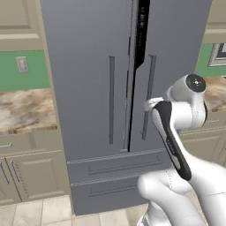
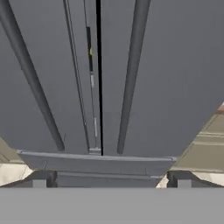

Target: Take the lemon wedge from the fridge and place it on the plate with fish on the dining counter.

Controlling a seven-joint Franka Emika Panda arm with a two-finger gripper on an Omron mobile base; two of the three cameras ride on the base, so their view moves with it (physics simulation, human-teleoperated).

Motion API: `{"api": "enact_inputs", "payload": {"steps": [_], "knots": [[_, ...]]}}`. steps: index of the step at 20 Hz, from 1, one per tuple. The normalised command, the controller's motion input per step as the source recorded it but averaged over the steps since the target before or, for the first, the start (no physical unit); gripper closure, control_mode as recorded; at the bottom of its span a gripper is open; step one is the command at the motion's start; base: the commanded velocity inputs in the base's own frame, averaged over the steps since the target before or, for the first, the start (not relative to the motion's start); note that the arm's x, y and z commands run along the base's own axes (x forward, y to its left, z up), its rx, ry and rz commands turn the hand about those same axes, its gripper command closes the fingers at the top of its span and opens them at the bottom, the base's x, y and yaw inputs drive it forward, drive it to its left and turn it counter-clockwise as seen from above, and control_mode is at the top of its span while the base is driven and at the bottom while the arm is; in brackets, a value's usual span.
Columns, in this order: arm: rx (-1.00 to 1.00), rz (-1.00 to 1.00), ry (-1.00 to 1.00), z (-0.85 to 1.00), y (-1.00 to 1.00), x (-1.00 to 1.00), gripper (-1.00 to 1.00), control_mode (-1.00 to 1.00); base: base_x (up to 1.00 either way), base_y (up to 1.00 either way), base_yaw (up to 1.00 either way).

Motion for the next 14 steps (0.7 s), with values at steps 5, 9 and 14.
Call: {"api": "enact_inputs", "payload": {"steps": [5,9,14], "knots": [[0.08,0.0,-0.18,0.02,-0.21,0.66,-1.0,-1.0,0.0,0.0,0.0],[0.01,-0.08,0.1,0.0,0.0,0.92,-1.0,-1.0,0.0,0.0,0.0],[0.0,-0.05,0.11,0.0,-0.06,0.88,-1.0,-1.0,0.0,0.0,0.0]]}}
